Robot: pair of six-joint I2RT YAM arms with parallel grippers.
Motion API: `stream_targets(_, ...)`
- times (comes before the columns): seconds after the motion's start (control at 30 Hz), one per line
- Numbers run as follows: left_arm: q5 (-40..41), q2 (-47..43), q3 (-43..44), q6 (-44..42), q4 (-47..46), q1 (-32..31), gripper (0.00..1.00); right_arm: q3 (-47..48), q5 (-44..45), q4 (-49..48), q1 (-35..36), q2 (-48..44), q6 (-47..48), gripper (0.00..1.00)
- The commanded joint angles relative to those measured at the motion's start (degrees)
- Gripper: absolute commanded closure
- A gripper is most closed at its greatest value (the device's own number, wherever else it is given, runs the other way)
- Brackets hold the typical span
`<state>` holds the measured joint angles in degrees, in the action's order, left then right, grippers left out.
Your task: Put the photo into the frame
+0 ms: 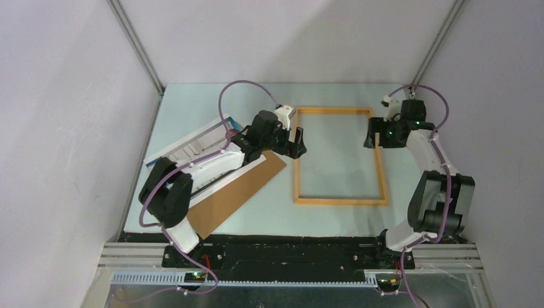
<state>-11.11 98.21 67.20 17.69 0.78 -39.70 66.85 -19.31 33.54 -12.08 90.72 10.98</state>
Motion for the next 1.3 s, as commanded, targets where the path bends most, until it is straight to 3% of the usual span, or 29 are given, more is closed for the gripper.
stream_targets(0.0,5.7,-8.1,2.5,-8.5,3.5,2.4,0.0,0.5,5.4,-5.1,8.7,-6.1,0.6,0.15)
stream_targets(0.17,9.0,-17.0,-2.1,-15.2,6.6,7.4,0.0,1.9,10.2,-8.5,22.1,-5.6,2.0,0.04)
stream_targets(0.4,10.2,-26.0,-11.1,-16.5,11.6,17.7,0.0,10.0,10.0,-8.0,35.8,5.1,2.4,0.02)
stream_targets(0.5,10.0,-27.7,-13.9,-16.7,13.2,22.4,0.0,18.7,7.1,-5.8,39.2,12.0,1.5,0.02)
stream_targets(0.67,9.4,-28.2,-16.7,-16.9,18.3,29.9,0.0,36.0,1.6,0.2,42.3,24.7,-2.6,0.03)
stream_targets(0.87,8.3,-28.2,-17.0,-17.1,25.0,43.5,0.0,49.6,-1.2,3.1,46.6,35.8,-4.5,0.04)
stream_targets(1.07,10.2,-28.3,-16.9,-19.2,30.8,57.7,0.0,57.1,-2.4,3.3,49.7,43.2,-5.9,0.03)
stream_targets(1.27,8.5,-27.7,-18.6,-23.2,33.3,67.5,0.0,58.9,-4.6,-0.2,51.5,46.6,-8.3,0.04)
